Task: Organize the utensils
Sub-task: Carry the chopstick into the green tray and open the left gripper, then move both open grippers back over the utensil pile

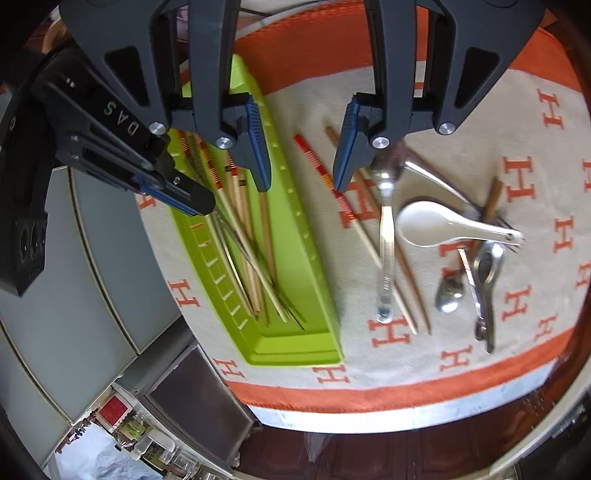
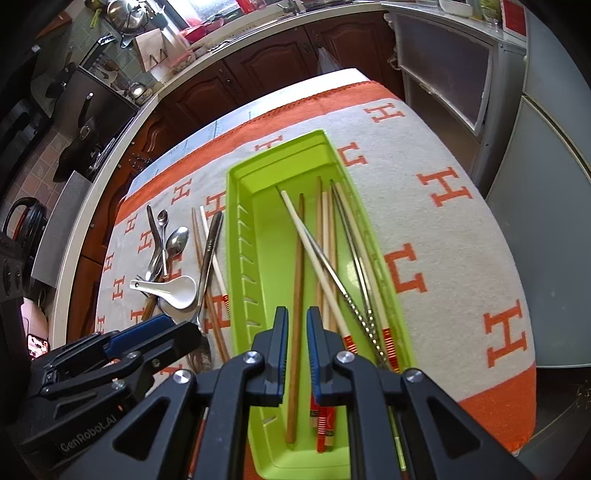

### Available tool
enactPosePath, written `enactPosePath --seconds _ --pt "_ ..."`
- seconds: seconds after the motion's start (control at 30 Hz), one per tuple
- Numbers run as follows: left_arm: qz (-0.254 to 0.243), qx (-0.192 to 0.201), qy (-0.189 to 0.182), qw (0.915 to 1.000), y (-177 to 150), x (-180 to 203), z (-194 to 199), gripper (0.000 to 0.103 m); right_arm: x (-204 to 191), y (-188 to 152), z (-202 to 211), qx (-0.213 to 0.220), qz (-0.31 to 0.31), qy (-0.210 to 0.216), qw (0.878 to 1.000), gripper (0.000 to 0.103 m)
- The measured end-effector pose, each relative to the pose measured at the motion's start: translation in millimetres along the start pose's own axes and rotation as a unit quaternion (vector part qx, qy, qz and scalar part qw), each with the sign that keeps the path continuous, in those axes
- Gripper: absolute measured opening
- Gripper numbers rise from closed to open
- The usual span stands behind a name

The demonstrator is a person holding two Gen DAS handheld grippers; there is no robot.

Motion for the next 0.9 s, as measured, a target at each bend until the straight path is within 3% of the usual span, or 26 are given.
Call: enactPosePath --seconds 0.43,0.9 --pt "0.022 0.058 0.099 0.9932 -24 -59 27 0.032 -31 -3 -6 -0.009 0.030 -0.002 1.000 0.010" --pt "0.060 0.058 0.119 0.9894 -37 -101 22 0.032 -64 -7 -14 -0.023 0.065 -0.010 0.998 0.010"
Point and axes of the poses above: each gripper's, at about its wrist camera, not at the fingertips, and z roughly against the way its jaws point, x to its right, y to its top, the point moved 1 cm from there along -z, roughly the way its jaws point, and after that the axes turned 13 degrees about -x, right-handed, at the moved point
